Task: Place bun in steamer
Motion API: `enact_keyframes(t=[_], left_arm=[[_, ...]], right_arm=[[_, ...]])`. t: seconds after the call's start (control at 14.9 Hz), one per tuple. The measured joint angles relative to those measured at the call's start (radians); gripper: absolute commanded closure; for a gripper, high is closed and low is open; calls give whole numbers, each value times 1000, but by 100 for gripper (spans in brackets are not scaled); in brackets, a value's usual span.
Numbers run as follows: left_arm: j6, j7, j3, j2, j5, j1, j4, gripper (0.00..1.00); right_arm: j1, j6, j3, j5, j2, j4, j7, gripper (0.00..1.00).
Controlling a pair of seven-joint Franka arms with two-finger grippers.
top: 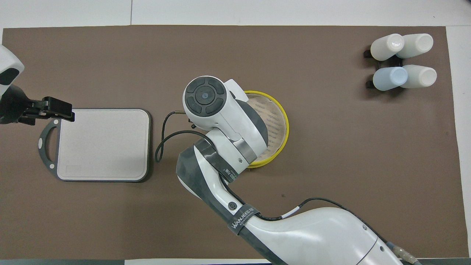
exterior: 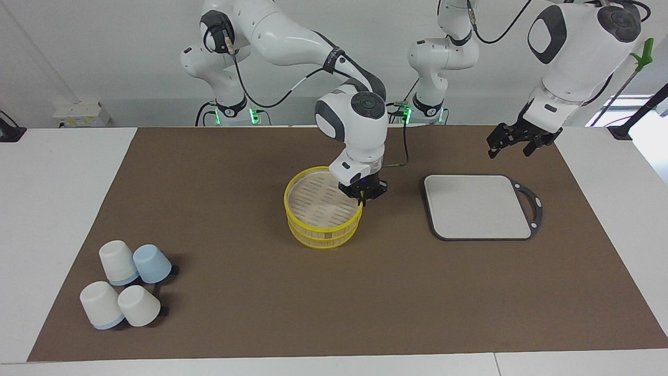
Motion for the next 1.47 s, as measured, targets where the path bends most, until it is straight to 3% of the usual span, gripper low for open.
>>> enact_keyframes(t=[0.74, 0.8, 0.87, 1.27, 1.47], left_arm=[[3, 3, -1, 0, 5, 0, 0, 0], [4, 3, -1, 0, 5, 0, 0, 0], [5, 3, -1, 0, 5, 0, 0, 0], [6, 4, -1, 0, 6, 0, 0, 0], [6, 4, -1, 0, 6, 0, 0, 0]], right_arm=[[2, 2, 2, 0, -20, -34, 2, 100], [2, 2, 2, 0, -20, -34, 3, 67], [3, 2, 2, 0, -20, -35, 3, 2], [14, 1, 1, 0, -35, -33, 3, 0], [-27, -14, -7, 0, -94, -31, -19, 0]])
